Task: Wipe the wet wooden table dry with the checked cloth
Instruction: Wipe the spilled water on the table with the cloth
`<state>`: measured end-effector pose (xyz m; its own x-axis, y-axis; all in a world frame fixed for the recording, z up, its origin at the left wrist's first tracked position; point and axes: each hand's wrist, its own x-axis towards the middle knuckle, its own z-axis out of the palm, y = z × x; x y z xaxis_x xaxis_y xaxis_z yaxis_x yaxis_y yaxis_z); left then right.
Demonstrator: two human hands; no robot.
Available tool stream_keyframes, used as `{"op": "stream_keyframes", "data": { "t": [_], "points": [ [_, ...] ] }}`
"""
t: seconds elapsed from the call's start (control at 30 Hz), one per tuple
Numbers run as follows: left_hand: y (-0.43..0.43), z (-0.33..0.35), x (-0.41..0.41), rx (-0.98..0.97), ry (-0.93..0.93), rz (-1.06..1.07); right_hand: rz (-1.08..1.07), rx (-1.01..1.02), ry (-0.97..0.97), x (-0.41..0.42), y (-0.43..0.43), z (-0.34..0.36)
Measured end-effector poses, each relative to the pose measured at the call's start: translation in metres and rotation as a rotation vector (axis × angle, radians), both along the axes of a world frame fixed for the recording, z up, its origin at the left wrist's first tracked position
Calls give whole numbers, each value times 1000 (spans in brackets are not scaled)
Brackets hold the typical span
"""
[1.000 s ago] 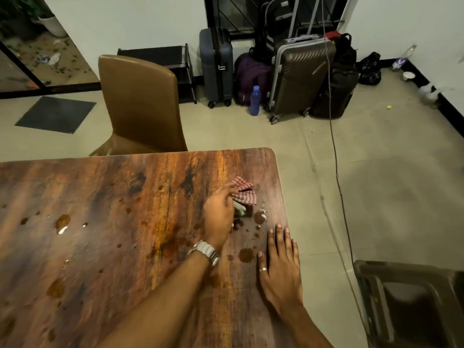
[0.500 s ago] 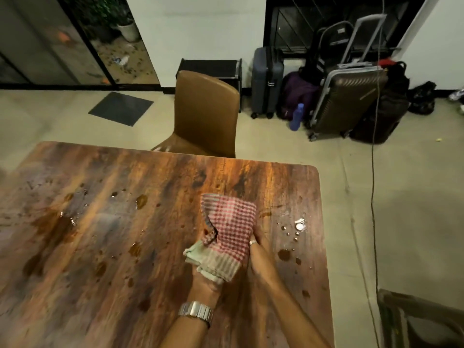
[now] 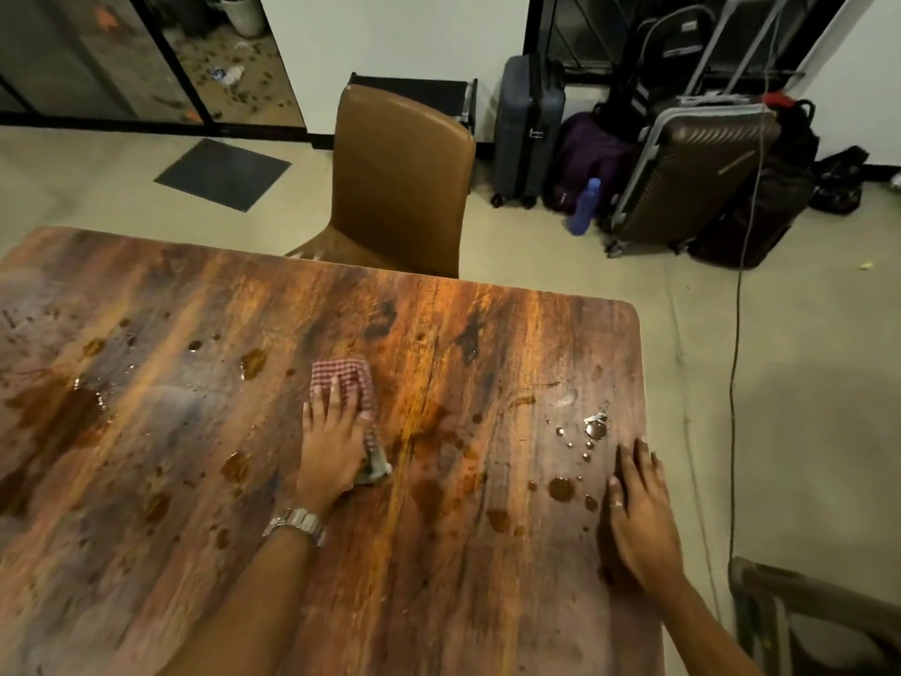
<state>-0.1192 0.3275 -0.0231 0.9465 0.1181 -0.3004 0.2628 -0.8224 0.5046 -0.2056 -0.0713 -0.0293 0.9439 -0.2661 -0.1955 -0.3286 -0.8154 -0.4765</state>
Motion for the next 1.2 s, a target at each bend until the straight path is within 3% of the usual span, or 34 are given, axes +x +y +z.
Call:
{"op": "stream_keyframes", "data": {
  "t": [0.07,0.17,0.23,0.5,0.7,0.87,1.1,1.2],
  "points": [
    [-15,-4,8,229,-121,-26,-61,66,-3,-6,4,-5],
    [-24,-3,10,423,-132,-38,-133,126,-71,-11,8,-12],
    [-42,-7,15,447,-103,-122,-217,232,-127,-11,7,-12],
    [-304,-14,-14,195,-170,-490,-303,376,-208,-14,7,-17],
    [-349,-13,4,245,-134,-587,-332,357,-273,-11,6,-20],
    [-297,-8,18,176,-150,-514,-232,198,-193,-12,6,-21],
    [9,-3,69,391,-72,-123,-69,-19,-130,-9,13,-15],
    [54,-5,62,422,-49,-99,9,-115,-109,-5,16,-14]
  ]
}}
